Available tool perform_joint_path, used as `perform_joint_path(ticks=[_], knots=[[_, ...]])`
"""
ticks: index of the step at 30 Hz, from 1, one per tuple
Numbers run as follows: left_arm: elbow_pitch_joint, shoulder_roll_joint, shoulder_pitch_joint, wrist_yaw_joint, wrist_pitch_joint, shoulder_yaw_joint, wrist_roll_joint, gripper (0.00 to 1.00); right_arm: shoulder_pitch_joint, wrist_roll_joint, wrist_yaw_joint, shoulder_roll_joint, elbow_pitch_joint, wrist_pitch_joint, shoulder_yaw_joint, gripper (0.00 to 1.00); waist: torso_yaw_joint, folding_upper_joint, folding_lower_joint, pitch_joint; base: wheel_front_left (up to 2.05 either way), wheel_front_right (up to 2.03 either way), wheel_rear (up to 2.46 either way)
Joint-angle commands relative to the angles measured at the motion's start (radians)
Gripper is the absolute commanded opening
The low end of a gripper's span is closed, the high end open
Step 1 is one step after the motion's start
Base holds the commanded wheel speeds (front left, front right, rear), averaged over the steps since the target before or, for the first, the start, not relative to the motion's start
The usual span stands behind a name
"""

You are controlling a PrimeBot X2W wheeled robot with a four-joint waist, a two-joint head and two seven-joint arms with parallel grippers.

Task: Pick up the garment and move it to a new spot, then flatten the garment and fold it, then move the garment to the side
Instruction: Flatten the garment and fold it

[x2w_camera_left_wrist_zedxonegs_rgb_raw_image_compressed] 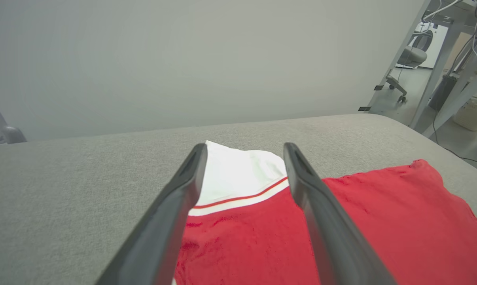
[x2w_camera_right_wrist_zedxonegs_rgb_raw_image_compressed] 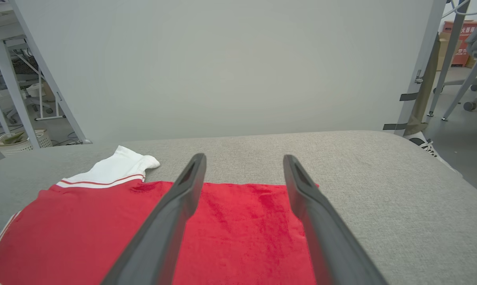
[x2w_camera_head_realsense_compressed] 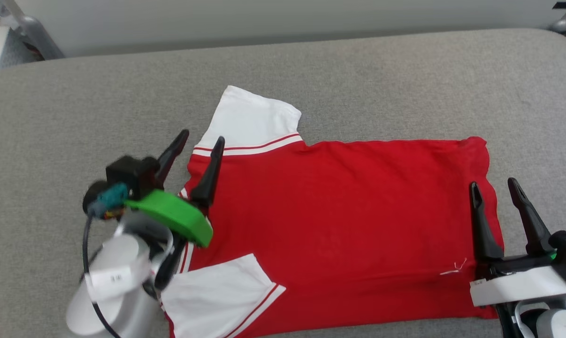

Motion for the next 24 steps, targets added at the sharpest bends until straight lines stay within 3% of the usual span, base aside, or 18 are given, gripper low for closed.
perform_joint_path(ticks=[1,6,10,11,12,18,24], knots=[[0.009,0.042,-0.085,-0.006,0.049,-0.024,-0.023,1.00,-0.025,0.002,-0.001,0.004,-0.007,0.004,0.002,1.00,-0.062,0.0000,0.0000,0.093,0.00,0.00,0.00],[0.063,0.181,-0.349,-0.007,0.310,-0.165,-0.157,1.00,-0.074,0.043,-0.001,0.016,-0.016,0.010,0.000,1.00,-0.102,0.0000,0.0000,0.175,0.00,0.00,0.00],[0.135,0.257,-0.521,-0.007,0.510,-0.258,-0.240,1.00,-0.107,0.053,-0.001,0.016,-0.013,0.001,0.018,1.00,-0.128,0.0000,0.0000,0.220,0.00,0.00,0.00],[0.191,0.282,-0.625,-0.007,0.632,-0.320,-0.286,1.00,-0.122,0.056,-0.001,0.019,-0.014,-0.004,0.027,1.00,-0.140,0.0000,0.0000,0.248,0.00,0.00,0.00],[0.210,0.290,-0.661,-0.007,0.668,-0.346,-0.295,1.00,-0.129,0.057,-0.001,0.019,-0.014,-0.006,0.032,1.00,-0.145,0.0000,0.0000,0.257,0.00,0.00,0.00],[0.348,0.308,-0.803,-0.007,0.777,-0.425,-0.337,1.00,-0.158,0.057,-0.001,0.021,-0.003,-0.015,0.049,1.00,-0.176,0.0000,0.0000,0.301,0.00,0.00,0.00],[0.491,0.314,-0.877,-0.007,0.774,-0.466,-0.329,1.00,-0.174,0.062,-0.001,0.025,0.001,-0.025,0.071,1.00,-0.201,0.0000,0.0000,0.336,0.00,0.00,0.00]])
